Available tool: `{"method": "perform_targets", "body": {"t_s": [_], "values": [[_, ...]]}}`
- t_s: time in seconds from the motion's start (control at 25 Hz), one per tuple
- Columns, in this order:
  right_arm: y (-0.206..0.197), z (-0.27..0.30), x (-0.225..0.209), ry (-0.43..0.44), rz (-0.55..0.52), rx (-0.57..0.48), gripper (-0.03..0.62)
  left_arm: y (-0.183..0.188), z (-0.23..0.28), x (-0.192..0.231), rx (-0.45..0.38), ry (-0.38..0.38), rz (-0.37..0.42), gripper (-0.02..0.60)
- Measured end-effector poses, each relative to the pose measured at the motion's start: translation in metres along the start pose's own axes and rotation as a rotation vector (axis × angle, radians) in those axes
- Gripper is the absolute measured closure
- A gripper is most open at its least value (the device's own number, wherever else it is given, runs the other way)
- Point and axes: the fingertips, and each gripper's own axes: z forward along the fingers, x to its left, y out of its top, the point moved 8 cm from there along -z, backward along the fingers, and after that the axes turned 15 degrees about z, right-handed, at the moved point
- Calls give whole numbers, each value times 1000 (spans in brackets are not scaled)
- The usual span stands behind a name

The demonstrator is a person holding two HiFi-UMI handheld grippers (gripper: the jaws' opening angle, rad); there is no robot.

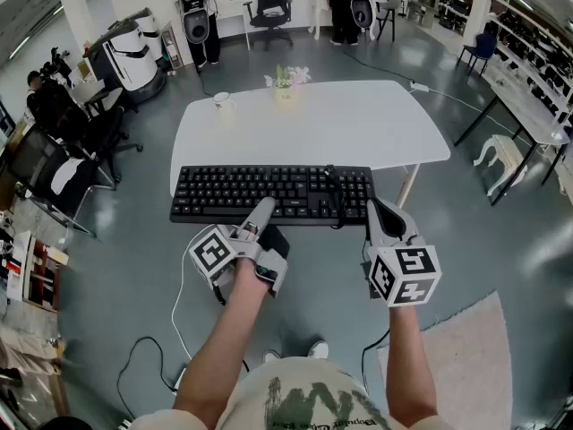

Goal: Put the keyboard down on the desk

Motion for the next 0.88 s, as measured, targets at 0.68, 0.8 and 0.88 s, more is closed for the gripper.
{"method": "perform_targets", "body": {"t_s": [0.68,0.8,0.88], "values": [[1,6,-46,57,8,17,595,-33,22,5,-44,36,3,492],[3,10,-52,55,5,16,595,-34,29,6,-45,35,1,492],[3,16,-54,57,5,15,595,-32,33,10,-44,36,4,492]]}}
